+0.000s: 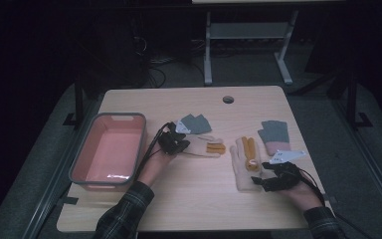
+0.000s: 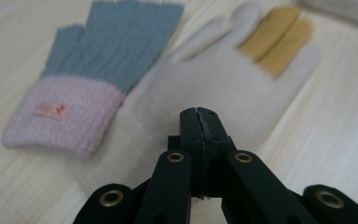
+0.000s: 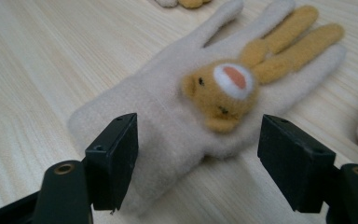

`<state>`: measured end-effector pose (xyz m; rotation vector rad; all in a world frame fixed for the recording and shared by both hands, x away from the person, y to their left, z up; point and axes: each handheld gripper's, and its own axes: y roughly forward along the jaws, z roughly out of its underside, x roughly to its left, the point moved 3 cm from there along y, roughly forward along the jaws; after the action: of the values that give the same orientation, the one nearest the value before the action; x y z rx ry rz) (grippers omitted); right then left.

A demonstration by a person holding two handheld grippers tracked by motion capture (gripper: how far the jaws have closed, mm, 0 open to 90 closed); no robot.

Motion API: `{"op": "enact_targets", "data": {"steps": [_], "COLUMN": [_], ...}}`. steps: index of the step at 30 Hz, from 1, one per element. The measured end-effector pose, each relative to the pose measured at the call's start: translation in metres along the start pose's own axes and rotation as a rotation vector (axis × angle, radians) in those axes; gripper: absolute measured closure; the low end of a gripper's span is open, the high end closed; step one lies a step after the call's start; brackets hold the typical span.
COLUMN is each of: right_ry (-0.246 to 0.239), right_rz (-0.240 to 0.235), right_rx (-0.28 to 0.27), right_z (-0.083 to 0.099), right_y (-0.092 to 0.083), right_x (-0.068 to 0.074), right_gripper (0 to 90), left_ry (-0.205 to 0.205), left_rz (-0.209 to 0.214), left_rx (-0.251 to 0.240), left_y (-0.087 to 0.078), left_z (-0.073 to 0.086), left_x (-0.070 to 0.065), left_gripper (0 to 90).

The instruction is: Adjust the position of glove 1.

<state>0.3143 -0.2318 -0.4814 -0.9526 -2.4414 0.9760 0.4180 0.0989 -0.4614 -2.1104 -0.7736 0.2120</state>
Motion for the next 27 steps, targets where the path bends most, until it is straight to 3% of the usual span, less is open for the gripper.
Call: {"op": "enact_targets", "data": {"steps": [4, 10, 18, 27], "right_ry": [0.003, -0.002, 0.005, 0.004], "right_rz": [0.002, 0.008, 0.009, 0.014], "right_rx": [-0.007, -0.006, -0.005, -0.01], "right_z": [0.0, 0.0, 0.0, 0.0], "right_y": [0.0, 0.0, -0.001, -0.001], "right_x": [-0.001, -0.002, -0.002, -0.003], "right_gripper": [28.5, 28.5, 28.5, 28.5], "left_ry": [-0.027, -0.067, -0.071, -0.041], "left_rz": [0.034, 0.071, 0.127, 0.181], "left_rx": [0.04, 0.037, 0.038, 0.054], "left_y": [0.013, 0.014, 0.011, 0.006], "left_z": [0.009, 0.013, 0.014, 0.015], "left_x": [0.001, 0.001, -0.011, -0.035], "left_gripper": [89.5, 89.7, 89.8, 89.8]}}
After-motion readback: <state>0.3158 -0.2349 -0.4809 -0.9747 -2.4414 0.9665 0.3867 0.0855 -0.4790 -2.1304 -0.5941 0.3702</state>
